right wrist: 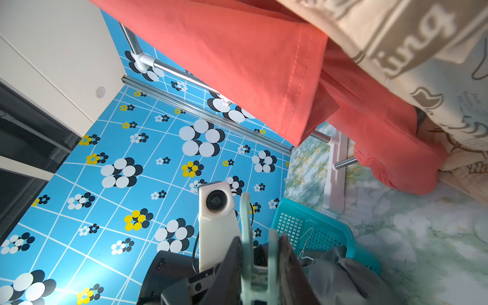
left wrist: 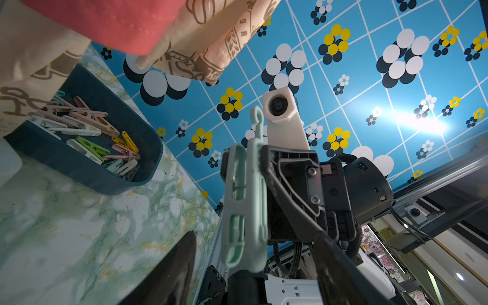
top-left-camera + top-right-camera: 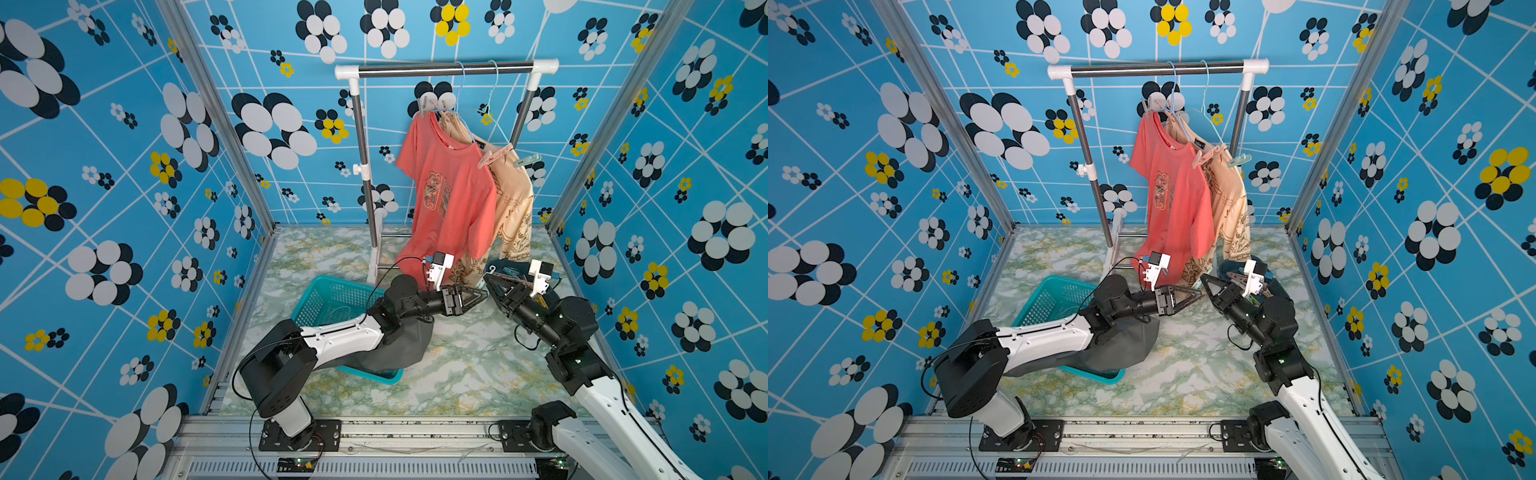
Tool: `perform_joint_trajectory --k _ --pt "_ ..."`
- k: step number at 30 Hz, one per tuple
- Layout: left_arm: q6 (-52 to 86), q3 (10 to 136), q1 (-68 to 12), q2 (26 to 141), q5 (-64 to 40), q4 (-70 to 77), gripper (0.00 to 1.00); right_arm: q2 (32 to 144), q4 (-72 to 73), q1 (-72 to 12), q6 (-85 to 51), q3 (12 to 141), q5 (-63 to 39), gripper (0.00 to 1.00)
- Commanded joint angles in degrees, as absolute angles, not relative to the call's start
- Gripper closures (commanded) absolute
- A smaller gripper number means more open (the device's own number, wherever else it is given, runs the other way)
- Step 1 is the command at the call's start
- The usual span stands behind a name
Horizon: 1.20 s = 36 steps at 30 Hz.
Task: Use clothespins to secure the t-shirt on both sides of the hanger
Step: Open the clothespin.
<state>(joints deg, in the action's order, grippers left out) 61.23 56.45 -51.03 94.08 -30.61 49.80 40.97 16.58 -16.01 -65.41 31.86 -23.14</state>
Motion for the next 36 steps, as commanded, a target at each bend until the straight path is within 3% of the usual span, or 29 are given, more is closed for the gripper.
perform_joint_trajectory --k 1,8,10,13,17,23,26,31,36 --pt "61.7 58.2 -51.1 94.6 -31.5 52.3 0.45 40.5 19.3 -16.3 -65.8 31.3 -24.5 0.77" --pt "62.5 60.2 -51.0 94.0 -31.5 52.1 0.71 40.3 20.0 -16.5 -65.9 30.6 -24.7 0.76" --pt "62.9 60.3 -51.0 93.7 -31.5 52.3 0.68 40.2 20.2 -16.6 -65.8 30.3 -24.7 0.76" --pt "63.7 60.4 -51.0 93.6 -31.6 52.9 0.49 40.3 20.7 -16.6 -65.8 30.4 -24.8 0.76" --pt "65.3 60.8 -50.8 93.9 -31.8 54.7 0.46 40.7 21.1 -16.7 -65.9 30.4 -25.0 0.76" --pt "66.1 61.5 -50.6 94.5 -31.5 55.2 0.73 40.7 21.7 -16.6 -66.1 30.6 -25.1 0.76" --pt "66.3 61.5 -50.4 94.4 -31.2 55.2 0.81 40.6 22.1 -16.8 -66.0 30.4 -25.3 0.74" --pt "66.2 61.6 -50.3 94.4 -31.4 54.7 0.93 40.1 22.3 -16.9 -66.0 30.3 -24.7 0.60" --pt "66.1 61.3 -50.3 94.4 -31.9 53.9 1.00 39.5 21.0 -16.9 -65.6 31.1 -24.1 0.51"
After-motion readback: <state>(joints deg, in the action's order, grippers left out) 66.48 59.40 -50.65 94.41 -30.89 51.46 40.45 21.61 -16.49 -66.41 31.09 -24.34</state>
